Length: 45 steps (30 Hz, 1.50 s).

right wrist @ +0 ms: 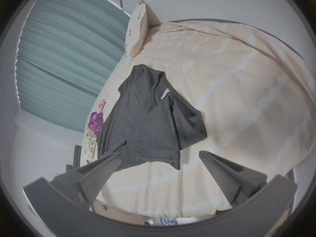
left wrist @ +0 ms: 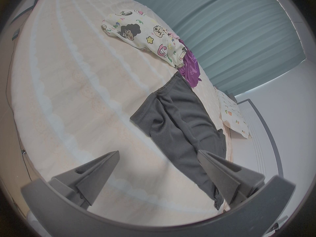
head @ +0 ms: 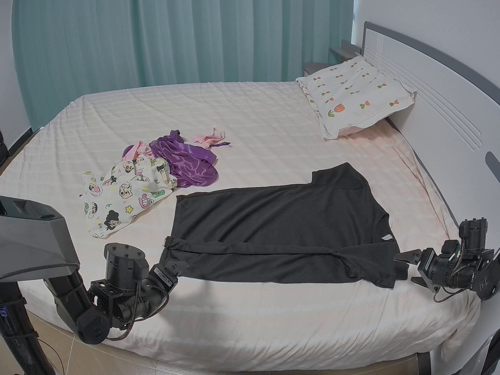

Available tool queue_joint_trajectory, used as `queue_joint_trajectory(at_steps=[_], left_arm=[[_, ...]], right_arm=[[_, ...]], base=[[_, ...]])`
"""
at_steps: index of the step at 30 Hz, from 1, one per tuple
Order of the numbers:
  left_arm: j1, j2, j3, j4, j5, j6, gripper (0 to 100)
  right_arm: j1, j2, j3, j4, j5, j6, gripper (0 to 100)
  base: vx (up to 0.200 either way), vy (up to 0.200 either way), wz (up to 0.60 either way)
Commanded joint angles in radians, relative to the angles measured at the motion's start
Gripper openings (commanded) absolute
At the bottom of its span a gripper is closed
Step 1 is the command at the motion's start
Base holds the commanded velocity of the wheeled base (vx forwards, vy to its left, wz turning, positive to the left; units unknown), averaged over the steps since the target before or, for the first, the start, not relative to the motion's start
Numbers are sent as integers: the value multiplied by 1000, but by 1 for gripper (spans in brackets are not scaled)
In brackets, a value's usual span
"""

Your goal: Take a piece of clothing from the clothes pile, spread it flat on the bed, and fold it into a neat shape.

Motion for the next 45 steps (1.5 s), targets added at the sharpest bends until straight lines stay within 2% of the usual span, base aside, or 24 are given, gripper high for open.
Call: queue_joint_trajectory(at_steps=[1, 6, 13, 21, 22, 26, 30, 33, 39, 45], left_arm=[[10, 93, -63, -3, 12, -5, 100], [22, 96, -123, -7, 20, -66, 100], [58, 147, -189, -7, 23, -64, 100], [59, 171, -196, -12, 43, -60, 100], [59, 168, -195, -20, 43, -60, 0], [59, 168, -181, -56, 50, -60, 0], [59, 170, -175, -85, 106, -60, 0], [59, 164, -167, -92, 119, -60, 0], [59, 135, -140, -138, 121, -60, 0], [59, 125, -118, -187, 121, -60, 0]], right_arm=[[0, 51, 11, -57, -4, 2, 100], [0, 68, 24, -100, -5, 5, 100], [9, 60, 20, -101, -5, 29, 100], [12, 55, 11, -101, -5, 32, 100], [14, 55, 8, -103, -5, 32, 100], [38, 63, -13, -101, -30, 40, 100], [100, 72, -18, -101, -117, 156, 100], [143, 84, -1, -100, -180, 222, 100], [157, 157, 7, -103, -286, 230, 100], [164, 216, 2, -200, -294, 230, 100]], base=[[0, 0, 0], [0, 0, 0], [0, 0, 0], [0, 0, 0], [0, 0, 0], [0, 0, 0], [0, 0, 0], [0, 0, 0], [0, 0, 0], [0, 0, 0]])
